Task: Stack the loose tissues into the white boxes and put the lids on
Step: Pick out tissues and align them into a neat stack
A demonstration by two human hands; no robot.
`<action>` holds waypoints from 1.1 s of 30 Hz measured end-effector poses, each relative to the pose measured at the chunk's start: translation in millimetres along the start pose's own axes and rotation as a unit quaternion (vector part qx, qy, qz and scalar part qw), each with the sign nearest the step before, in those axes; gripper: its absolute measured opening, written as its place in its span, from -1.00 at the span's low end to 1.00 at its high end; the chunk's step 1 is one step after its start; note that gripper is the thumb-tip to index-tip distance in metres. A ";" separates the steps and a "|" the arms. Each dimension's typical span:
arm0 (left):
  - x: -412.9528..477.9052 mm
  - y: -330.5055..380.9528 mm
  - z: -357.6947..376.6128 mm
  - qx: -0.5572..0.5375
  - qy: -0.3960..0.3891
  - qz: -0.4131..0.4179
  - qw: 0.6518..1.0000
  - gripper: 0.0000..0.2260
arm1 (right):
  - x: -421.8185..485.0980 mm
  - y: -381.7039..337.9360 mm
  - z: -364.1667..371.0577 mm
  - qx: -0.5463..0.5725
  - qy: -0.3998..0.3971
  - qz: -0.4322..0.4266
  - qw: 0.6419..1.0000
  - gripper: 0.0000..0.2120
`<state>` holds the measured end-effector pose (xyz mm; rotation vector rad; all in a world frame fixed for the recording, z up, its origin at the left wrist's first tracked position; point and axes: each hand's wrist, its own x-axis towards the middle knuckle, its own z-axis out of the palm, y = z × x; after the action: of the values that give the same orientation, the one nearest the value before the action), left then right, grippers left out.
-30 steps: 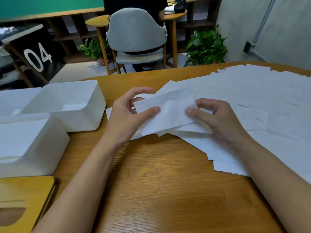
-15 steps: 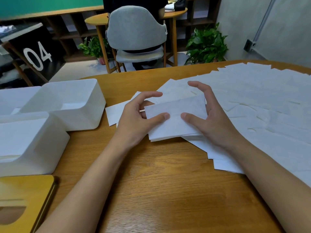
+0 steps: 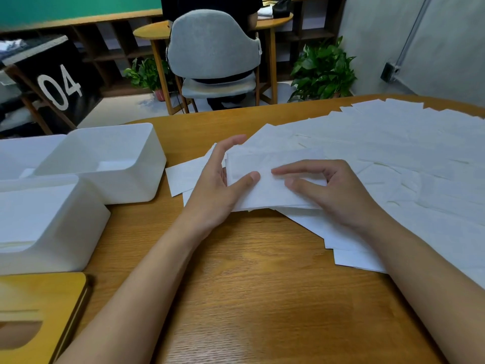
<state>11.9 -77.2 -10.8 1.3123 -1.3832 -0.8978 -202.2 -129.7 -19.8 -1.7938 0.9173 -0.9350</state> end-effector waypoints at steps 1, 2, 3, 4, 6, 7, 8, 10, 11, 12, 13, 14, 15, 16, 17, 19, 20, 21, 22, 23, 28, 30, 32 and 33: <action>0.8 -0.8 -3.0 0.008 0.000 -0.004 1.000 -0.53 | 0.4 1.9 -0.2 -0.002 0.019 0.009 1.000 -0.76; 2.7 -3.0 -6.6 0.031 0.013 0.001 0.999 -0.52 | 0.8 4.0 -0.8 -0.005 0.043 0.015 0.999 -0.74; 5.3 -7.8 -12.1 0.085 0.037 0.016 0.996 -0.51 | 1.3 6.0 -2.1 -0.010 0.069 0.018 0.997 -0.73; 7.8 -13.0 -18.1 0.161 0.061 0.034 0.985 -0.50 | 2.1 8.0 -3.8 -0.015 0.092 0.020 0.995 -0.72; 12.6 -25.4 -29.5 0.296 0.090 0.051 0.949 -0.56 | 3.8 10.6 -7.1 -0.021 0.123 0.022 0.992 -0.72; 14.9 -30.7 -34.1 0.337 0.090 0.045 0.936 -0.59 | 4.3 11.1 -7.9 -0.021 0.131 0.023 0.991 -0.72; 17.4 -36.3 -37.7 0.361 0.085 0.030 0.928 -0.61 | 4.4 11.2 -7.9 -0.021 0.133 0.023 0.991 -0.72; 20.5 -43.2 -40.9 0.376 0.077 0.006 0.923 -0.62 | 4.0 11.4 -6.2 -0.021 0.130 0.025 0.991 -0.72; 21.6 -46.0 -41.8 0.374 0.082 0.007 0.924 -0.63 | 3.9 11.7 -5.4 -0.020 0.127 0.025 0.991 -0.72; 22.7 -47.8 -42.3 0.372 0.091 0.013 0.924 -0.65 | 3.9 12.0 -4.7 -0.019 0.125 0.025 0.992 -0.72; 23.2 -48.6 -42.9 0.371 0.101 0.019 0.923 -0.68 | 3.9 12.4 -4.3 -0.020 0.124 0.026 0.992 -0.72; 24.0 -49.5 -43.6 0.371 0.111 0.025 0.922 -0.72 | 4.0 12.7 -4.2 -0.021 0.121 0.027 0.992 -0.72; 24.6 -49.9 -44.3 0.374 0.118 0.032 0.919 -0.75 | 4.1 13.1 -4.2 -0.023 0.119 0.027 0.992 -0.72; 25.1 -50.6 -45.2 0.380 0.124 0.037 0.916 -0.79 | 4.3 13.4 -4.6 -0.024 0.118 0.028 0.992 -0.71; 25.3 -51.3 -46.0 0.385 0.128 0.040 0.913 -0.82 | 4.4 13.5 -4.8 -0.026 0.118 0.029 0.992 -0.71; 24.9 -52.9 -47.3 0.392 0.137 0.055 0.908 -0.83 | 4.6 14.1 -4.8 -0.029 0.118 0.031 0.992 -0.71; 24.3 -52.9 -47.6 0.397 0.144 0.064 0.904 -0.82 | 4.8 14.9 -4.3 -0.032 0.120 0.031 0.992 -0.71; 23.3 -51.6 -47.5 0.405 0.153 0.074 0.898 -0.82 | 5.1 15.5 -3.6 -0.037 0.123 0.031 0.991 -0.71; 22.1 -49.0 -46.8 0.412 0.163 0.088 0.892 -0.83 | 5.2 16.2 -3.0 -0.042 0.128 0.032 0.990 -0.70; 21.0 -45.4 -45.8 0.419 0.174 0.109 0.885 -0.84 | 5.5 16.8 -2.6 -0.045 0.133 0.033 0.990 -0.70; 14.1 -20.1 -37.8 0.387 0.199 0.214 0.875 -0.94 | 7.3 17.4 -4.4 -0.056 0.144 0.039 0.987 -0.72; 9.8 -13.1 -33.3 0.322 0.163 0.213 0.908 -0.94 | 6.7 15.1 -3.2 -0.063 0.131 0.032 0.989 -0.71; 7.7 -7.7 -29.1 0.237 0.109 0.185 0.948 -0.92 | 5.0 10.6 -1.5 -0.058 0.107 0.019 0.992 -0.69; 6.9 -6.1 -26.5 0.204 0.082 0.168 0.961 -0.91 | 3.6 7.2 -0.3 -0.048 0.089 0.012 0.995 -0.66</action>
<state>39.6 -81.9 -9.2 1.3595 -1.6489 -0.2749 -202.3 -135.4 -25.5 -1.7969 1.1106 -1.0639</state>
